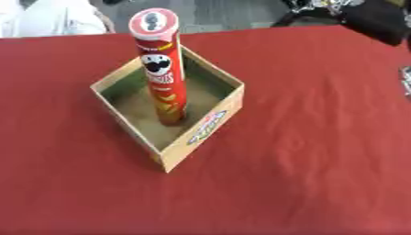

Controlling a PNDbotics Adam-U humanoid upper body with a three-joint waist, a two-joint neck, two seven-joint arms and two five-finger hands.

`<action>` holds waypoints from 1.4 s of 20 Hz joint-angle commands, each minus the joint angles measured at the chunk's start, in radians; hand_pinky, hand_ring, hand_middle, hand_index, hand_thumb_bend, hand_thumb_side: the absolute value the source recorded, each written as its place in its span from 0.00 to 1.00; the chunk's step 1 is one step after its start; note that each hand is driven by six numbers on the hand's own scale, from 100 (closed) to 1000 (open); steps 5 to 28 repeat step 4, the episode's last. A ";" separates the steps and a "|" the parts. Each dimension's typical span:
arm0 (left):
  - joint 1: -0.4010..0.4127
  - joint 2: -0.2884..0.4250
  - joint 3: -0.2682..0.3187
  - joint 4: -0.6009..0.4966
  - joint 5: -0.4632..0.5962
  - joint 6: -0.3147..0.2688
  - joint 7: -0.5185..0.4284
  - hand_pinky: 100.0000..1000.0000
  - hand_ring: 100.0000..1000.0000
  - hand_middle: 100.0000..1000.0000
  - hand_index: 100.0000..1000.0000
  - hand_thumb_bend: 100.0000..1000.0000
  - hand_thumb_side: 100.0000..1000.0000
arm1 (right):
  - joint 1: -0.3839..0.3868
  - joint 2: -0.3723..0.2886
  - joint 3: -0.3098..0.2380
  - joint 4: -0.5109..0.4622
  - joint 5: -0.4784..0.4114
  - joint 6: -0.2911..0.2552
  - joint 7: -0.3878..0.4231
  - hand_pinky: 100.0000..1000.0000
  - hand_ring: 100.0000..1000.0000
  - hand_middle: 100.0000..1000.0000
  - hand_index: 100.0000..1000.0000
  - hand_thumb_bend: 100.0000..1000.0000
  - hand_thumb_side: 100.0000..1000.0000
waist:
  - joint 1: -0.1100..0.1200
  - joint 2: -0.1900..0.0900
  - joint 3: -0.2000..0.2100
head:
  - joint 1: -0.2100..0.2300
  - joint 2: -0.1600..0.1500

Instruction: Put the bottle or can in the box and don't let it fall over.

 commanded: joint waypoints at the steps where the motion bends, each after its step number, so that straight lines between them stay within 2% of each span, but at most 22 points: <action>1: 0.031 0.072 0.065 -0.061 0.049 0.004 0.050 0.88 0.86 0.83 0.79 0.52 0.29 | -0.010 -0.027 -0.018 -0.018 -0.009 -0.001 -0.008 0.66 0.83 0.79 0.81 0.17 0.25 | -0.006 -0.025 0.005 | -0.007 -0.015; 4: 0.096 0.106 0.114 -0.093 0.095 0.004 0.095 0.89 0.87 0.84 0.80 0.46 0.33 | -0.009 -0.027 -0.021 -0.018 -0.010 -0.002 -0.011 0.66 0.83 0.79 0.81 0.17 0.25 | -0.013 -0.023 0.009 | -0.010 -0.025; 28: 0.096 0.106 0.114 -0.093 0.095 0.004 0.095 0.89 0.87 0.84 0.80 0.46 0.33 | -0.009 -0.027 -0.021 -0.018 -0.010 -0.002 -0.011 0.66 0.83 0.79 0.81 0.17 0.25 | -0.013 -0.023 0.009 | -0.010 -0.025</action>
